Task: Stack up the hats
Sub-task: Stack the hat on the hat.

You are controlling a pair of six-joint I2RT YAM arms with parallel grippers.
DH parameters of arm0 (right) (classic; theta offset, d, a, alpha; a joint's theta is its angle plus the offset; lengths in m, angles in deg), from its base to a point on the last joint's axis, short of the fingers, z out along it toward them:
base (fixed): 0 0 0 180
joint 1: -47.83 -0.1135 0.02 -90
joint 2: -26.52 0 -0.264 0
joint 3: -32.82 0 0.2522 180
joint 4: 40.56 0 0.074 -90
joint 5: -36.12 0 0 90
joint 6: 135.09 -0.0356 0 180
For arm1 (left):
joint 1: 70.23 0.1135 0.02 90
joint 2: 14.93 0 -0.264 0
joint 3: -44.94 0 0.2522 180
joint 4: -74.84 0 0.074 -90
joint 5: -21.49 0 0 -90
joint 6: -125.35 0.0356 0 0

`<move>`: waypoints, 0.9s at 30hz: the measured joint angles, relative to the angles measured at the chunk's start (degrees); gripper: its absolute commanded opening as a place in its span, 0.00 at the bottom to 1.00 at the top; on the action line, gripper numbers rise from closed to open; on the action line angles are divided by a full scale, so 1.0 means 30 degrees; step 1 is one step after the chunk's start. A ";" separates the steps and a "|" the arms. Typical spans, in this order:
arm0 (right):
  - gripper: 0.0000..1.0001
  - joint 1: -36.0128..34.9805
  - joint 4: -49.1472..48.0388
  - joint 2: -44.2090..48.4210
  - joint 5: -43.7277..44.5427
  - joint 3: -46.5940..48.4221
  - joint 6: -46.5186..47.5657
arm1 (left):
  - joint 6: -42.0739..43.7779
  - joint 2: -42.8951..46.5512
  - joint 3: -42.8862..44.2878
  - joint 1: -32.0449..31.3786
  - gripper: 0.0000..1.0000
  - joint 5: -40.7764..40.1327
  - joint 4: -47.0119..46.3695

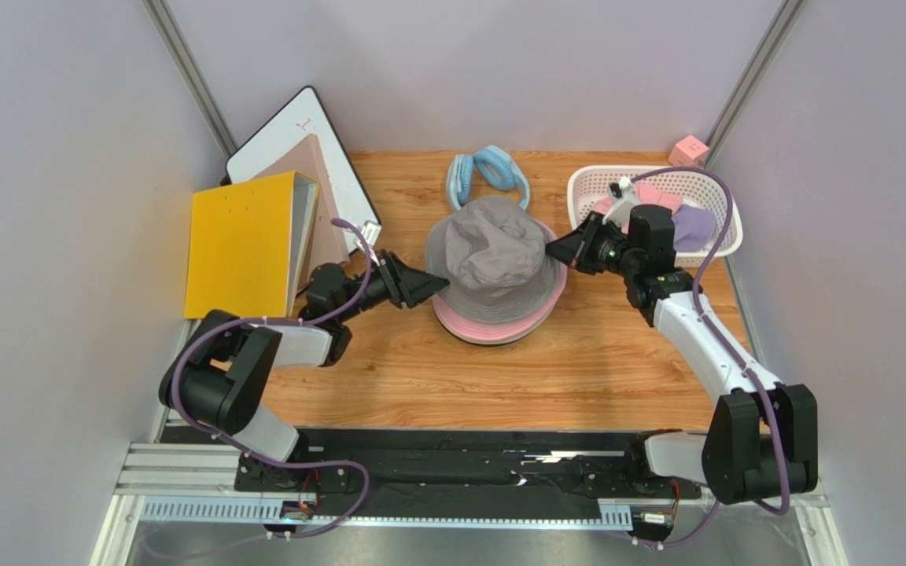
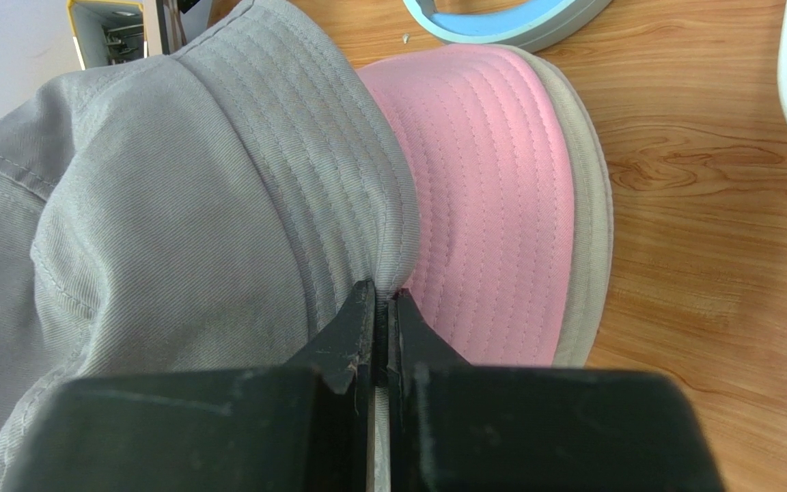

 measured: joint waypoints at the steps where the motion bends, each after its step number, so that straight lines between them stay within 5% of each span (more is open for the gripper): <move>1: 0.00 0.0000 0.0044 0.0000 0.0007 0.0000 0.0000 | 0.0000 0.0087 0.0000 -0.0022 0.51 -0.0007 0.0007; 5: 0.00 0.0000 0.0124 0.0000 0.0058 0.0000 0.0000 | -0.0051 0.0138 0.0007 -0.0022 0.23 -0.0160 0.0036; 11: 0.00 -0.0080 0.0517 0.0357 0.0299 0.0000 0.0109 | -0.0124 0.0219 -0.0080 -0.0036 0.01 -0.0729 0.0066; 27: 0.00 -0.0248 0.2463 0.2062 0.1056 0.0000 0.0452 | 0.1122 0.1698 0.0262 -0.0255 0.00 -0.3322 0.4860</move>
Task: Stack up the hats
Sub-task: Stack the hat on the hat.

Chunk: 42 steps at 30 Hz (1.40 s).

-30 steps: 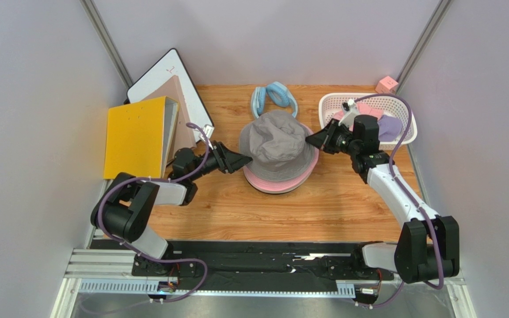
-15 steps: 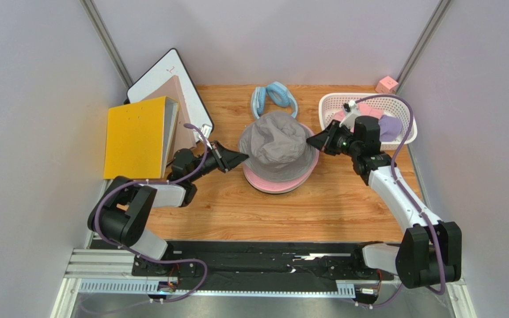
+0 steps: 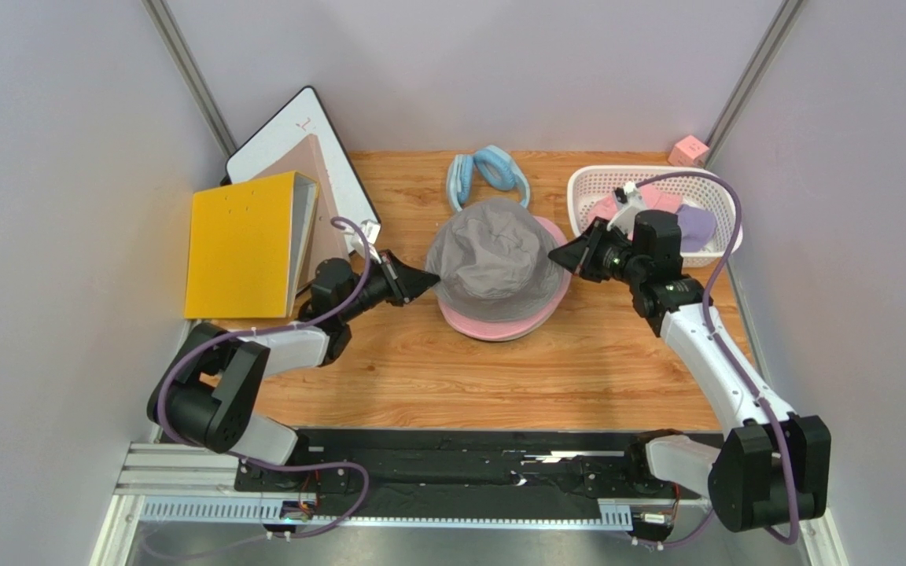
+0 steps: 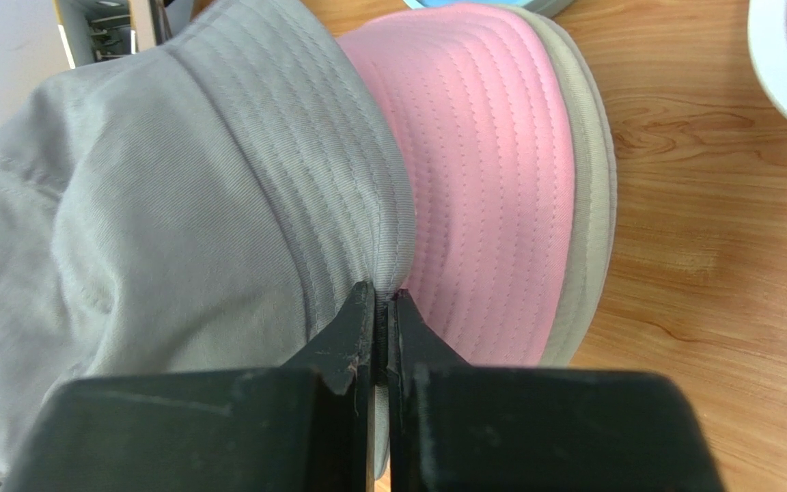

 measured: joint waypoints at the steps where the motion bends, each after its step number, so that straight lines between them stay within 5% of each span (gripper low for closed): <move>1: 0.00 -0.0015 -0.0022 -0.0197 0.0051 0.0000 -0.0007 | 0.0044 -0.0153 0.0299 -0.0007 0.00 -0.0015 0.0423; 18: 0.00 -0.0197 -0.1559 -0.1698 0.1129 -0.0437 -0.0255 | 0.0532 -0.3606 0.3636 -0.0036 0.00 -0.0066 0.2324; 21: 0.18 -0.0189 -0.1406 -0.0743 0.1093 -0.0940 -0.0066 | 0.1013 -0.3504 0.4262 -0.0029 0.00 -0.0073 0.3504; 22: 0.33 -0.0189 -0.1115 -0.0408 0.1086 -0.0976 0.0087 | 0.1268 -0.3468 0.4561 -0.0029 0.00 -0.0109 0.4058; 25: 0.47 -0.0066 0.0503 0.0597 0.1137 -0.0947 0.0743 | 0.2229 -0.3373 0.5595 -0.0015 0.00 -0.0277 0.6280; 32: 0.45 0.1020 0.3220 0.1668 0.0816 0.0838 0.1486 | 0.4663 -0.3330 0.8007 0.0007 0.00 -0.0350 1.1103; 42: 0.66 0.1501 -0.0211 -0.2171 -0.3344 0.2907 0.1231 | 0.7235 -0.3322 1.0287 0.0015 0.00 -0.0357 1.5038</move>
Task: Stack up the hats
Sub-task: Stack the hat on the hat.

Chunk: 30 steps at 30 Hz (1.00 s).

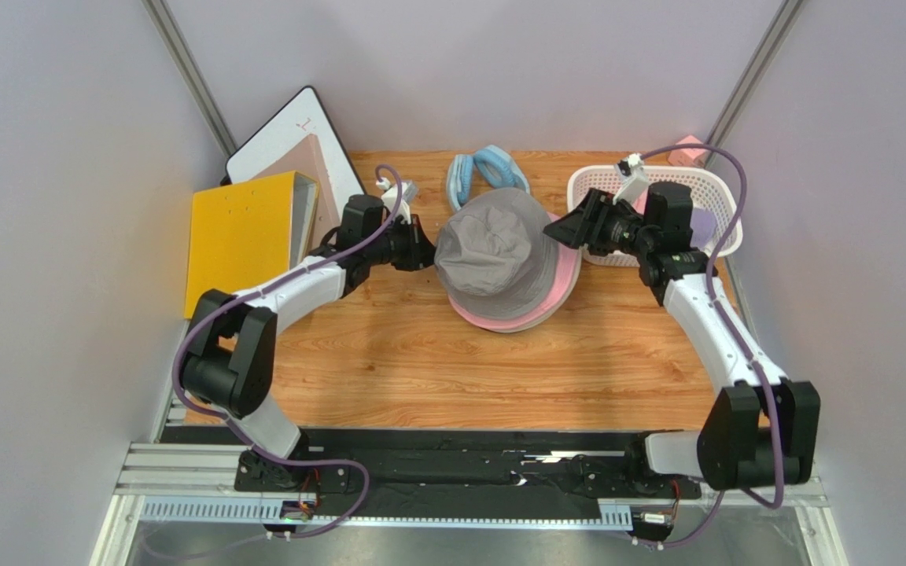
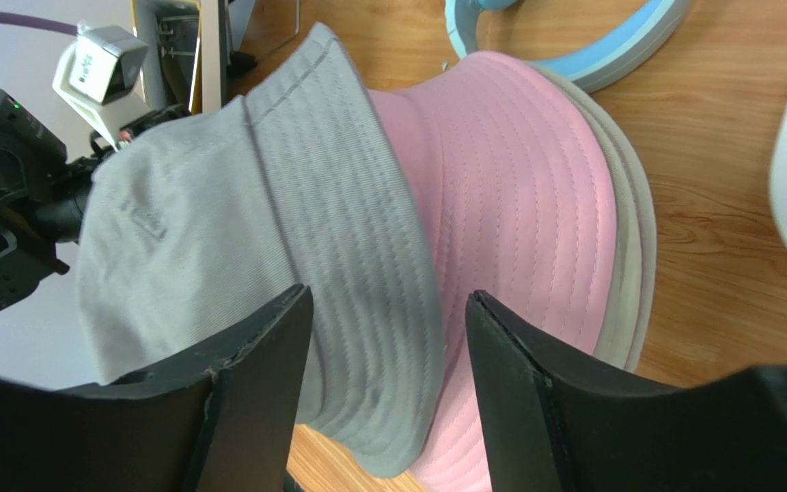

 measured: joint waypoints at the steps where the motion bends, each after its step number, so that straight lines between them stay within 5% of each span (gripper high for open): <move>1: 0.66 0.0036 -0.0459 -0.0641 -0.0503 0.0000 -0.0029 | 0.0117 -0.0015 0.0087 0.0000 0.00 0.0022 0.0168; 11: 0.56 0.0219 -0.4299 -0.3184 -0.4095 0.0182 -0.0444 | 0.0583 -0.0044 0.0379 0.0007 0.00 0.0175 0.0729; 19: 0.00 0.0313 -0.6900 -0.4386 -0.6317 0.0189 -0.1647 | 0.0619 -0.0051 0.0495 0.0007 0.00 0.0233 0.1086; 24: 0.00 0.0291 -0.6215 -0.4240 -0.5639 0.0204 -0.1632 | 0.0619 -0.0051 0.0503 0.0007 0.00 0.0233 0.1107; 30: 0.00 -0.0095 -0.2630 -0.2710 -0.1406 0.0248 -0.0925 | 0.0342 -0.0044 0.0503 0.0007 0.00 0.0306 0.0452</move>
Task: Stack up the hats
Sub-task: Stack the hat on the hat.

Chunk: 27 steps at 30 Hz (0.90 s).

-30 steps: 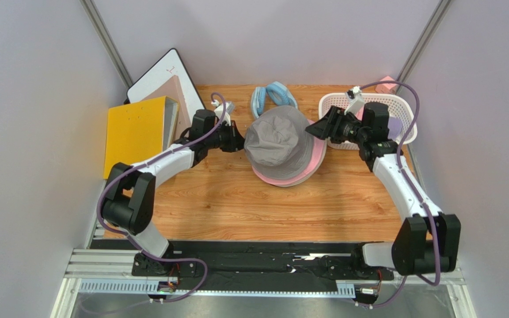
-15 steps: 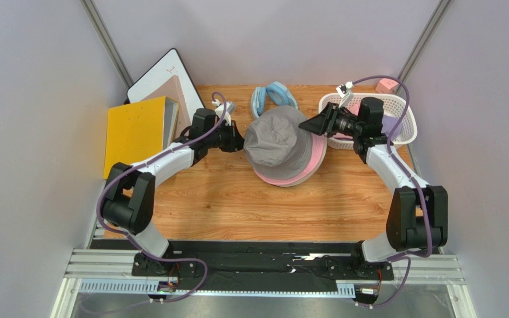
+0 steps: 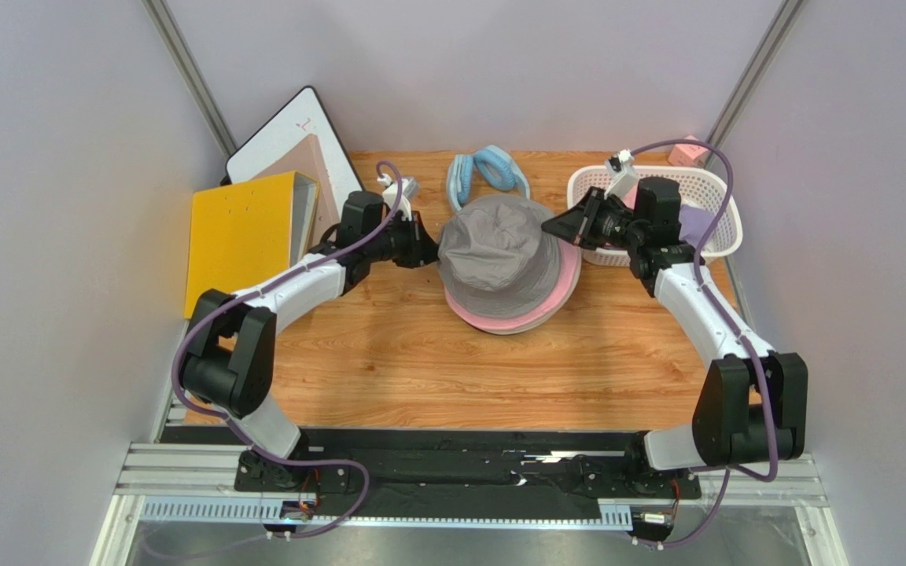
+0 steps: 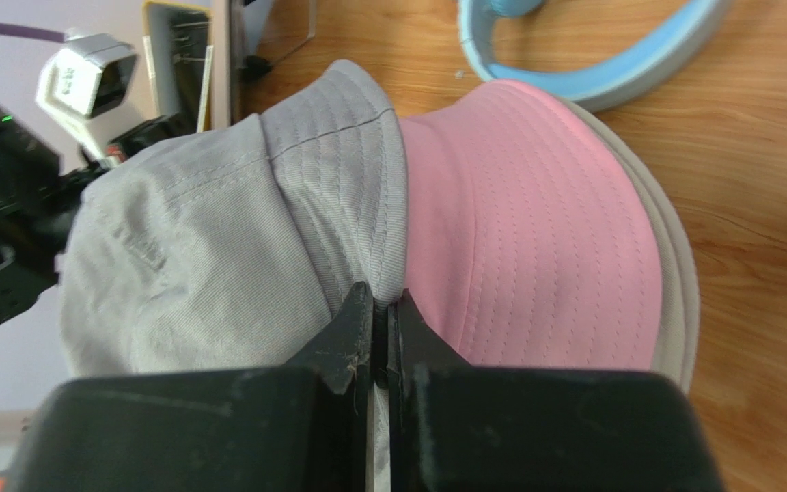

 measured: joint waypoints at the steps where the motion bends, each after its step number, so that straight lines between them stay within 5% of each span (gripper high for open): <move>1: 0.00 -0.0036 0.0321 0.0160 0.0466 0.0000 0.0109 | -0.0138 0.0000 0.0000 0.0000 0.00 0.0029 -0.0211; 10: 0.00 -0.0117 0.1195 0.0882 0.4124 -0.1180 0.0459 | -0.1705 0.0175 -0.0007 -0.0036 0.00 0.0146 -0.2310; 27: 0.00 -0.0663 -0.0364 0.0816 0.5843 -0.2535 0.0306 | -0.2135 -0.1581 0.1384 -0.0182 0.00 -0.0015 -0.2200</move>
